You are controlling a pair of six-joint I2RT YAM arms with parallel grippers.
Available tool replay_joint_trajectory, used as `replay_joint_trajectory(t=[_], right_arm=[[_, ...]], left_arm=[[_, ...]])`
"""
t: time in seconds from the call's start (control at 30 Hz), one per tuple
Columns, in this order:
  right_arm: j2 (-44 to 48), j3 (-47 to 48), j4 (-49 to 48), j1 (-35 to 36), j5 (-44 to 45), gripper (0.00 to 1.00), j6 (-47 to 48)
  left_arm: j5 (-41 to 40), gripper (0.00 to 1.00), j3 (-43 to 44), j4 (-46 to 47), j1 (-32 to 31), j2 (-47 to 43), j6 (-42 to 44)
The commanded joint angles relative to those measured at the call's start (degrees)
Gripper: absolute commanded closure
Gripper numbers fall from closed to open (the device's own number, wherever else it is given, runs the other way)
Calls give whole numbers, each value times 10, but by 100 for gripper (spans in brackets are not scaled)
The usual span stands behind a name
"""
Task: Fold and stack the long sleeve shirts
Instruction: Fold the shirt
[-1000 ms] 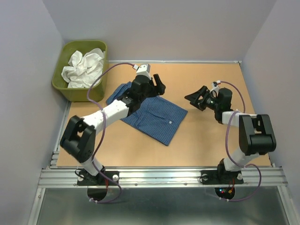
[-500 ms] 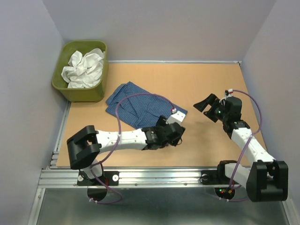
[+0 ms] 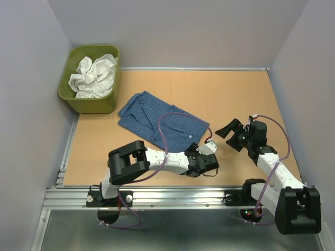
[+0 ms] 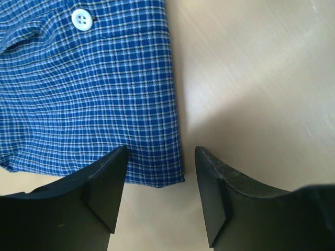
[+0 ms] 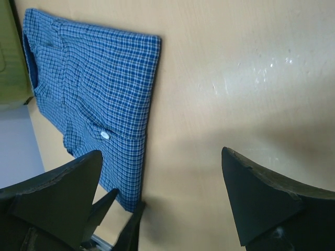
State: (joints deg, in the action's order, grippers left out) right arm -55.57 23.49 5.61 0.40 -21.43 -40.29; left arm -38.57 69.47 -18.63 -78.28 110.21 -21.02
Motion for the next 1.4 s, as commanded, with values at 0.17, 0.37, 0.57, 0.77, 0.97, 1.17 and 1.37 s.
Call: replay_joint_trajectory(t=[0.17, 0.37, 0.57, 0.77, 0.97, 1.17, 1.37], right_arm=[[-43, -95, -214, 3, -82, 0, -95], [-89, -136, -358, 20, -74, 0, -190], [-168, -146, -455, 74, -44, 0, -248], [-275, -124, -555, 127, -34, 0, -283], [-376, -90, -624, 152, -43, 19, -305], [-384, -80, -624, 148, -31, 81, -286], [-400, -73, -599, 105, -102, 99, -234]], left_arm=[[-39, 87, 34, -52, 3, 14, -7], [-2, 94, 58, -51, 3, -26, -17], [45, 94, 119, -57, 2, -28, -16], [67, 94, 158, -64, 3, -14, -20], [103, 89, 196, -55, 2, 1, -25], [111, 73, 182, -38, 8, -27, -42], [140, 38, 90, -3, 42, -131, -69]])
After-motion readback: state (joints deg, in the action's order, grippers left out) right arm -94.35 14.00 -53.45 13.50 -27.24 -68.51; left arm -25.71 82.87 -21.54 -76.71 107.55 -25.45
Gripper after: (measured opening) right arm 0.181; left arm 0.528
